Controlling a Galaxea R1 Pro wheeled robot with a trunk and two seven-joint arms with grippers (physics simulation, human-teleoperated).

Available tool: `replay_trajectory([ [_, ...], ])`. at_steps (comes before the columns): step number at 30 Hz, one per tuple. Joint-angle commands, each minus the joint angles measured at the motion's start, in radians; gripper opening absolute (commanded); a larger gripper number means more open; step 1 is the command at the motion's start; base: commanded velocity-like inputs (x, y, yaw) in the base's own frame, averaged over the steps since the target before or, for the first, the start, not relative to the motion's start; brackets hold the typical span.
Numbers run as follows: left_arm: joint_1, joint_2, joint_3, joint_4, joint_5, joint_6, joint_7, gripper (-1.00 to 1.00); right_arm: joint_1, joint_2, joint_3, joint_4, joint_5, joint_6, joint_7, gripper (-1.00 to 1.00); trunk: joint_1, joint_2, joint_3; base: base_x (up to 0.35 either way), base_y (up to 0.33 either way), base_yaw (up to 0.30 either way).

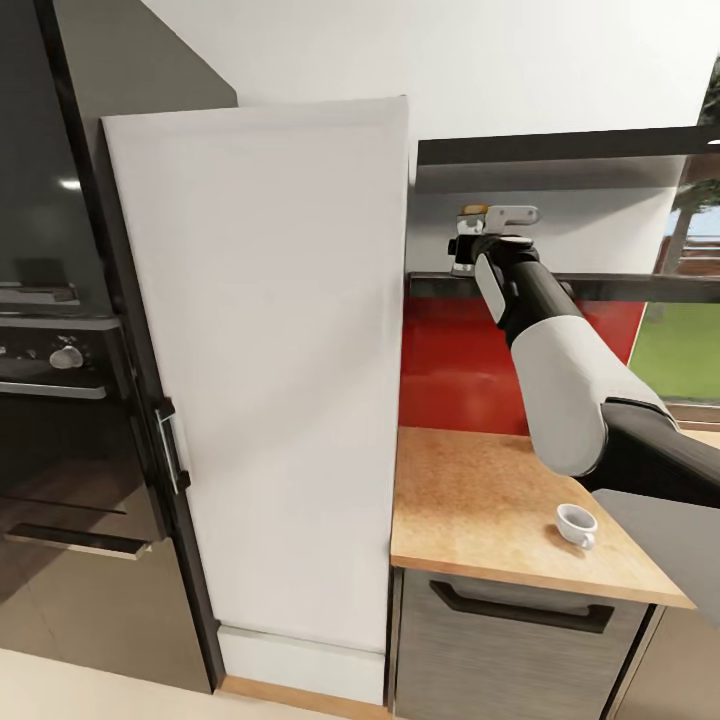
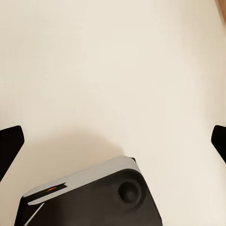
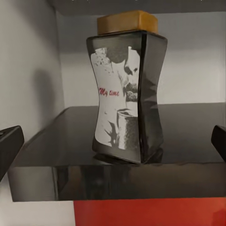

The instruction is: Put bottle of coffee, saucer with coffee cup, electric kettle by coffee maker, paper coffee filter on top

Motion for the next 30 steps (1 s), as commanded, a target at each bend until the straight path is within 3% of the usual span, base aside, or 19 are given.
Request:
replay_trajectory([
  [1, 0.001, 0.0, 0.008, -0.001, 0.005, 0.001, -0.01, 1.0, 0.0, 0.001, -0.006, -0.002, 0.01, 0.006, 0.002, 1.0, 0.0, 0.0, 0.0, 0.054, 0.0, 0.0],
  [10, 0.001, 0.0, 0.007, -0.001, 0.005, 0.003, -0.01, 1.0, 0.0, 0.0, -0.006, -0.005, 0.01, 0.01, 0.002, 1.0, 0.0, 0.0, 0.0, 0.197, 0.0, 0.0],
  [30, 0.001, 0.0, 0.007, -0.001, 0.005, 0.003, -0.01, 1.0, 0.0, -0.025, -0.003, -0.105, 0.008, 0.081, 0.002, 1.0, 0.0, 0.0, 0.0, 0.023, 0.0, 0.0],
])
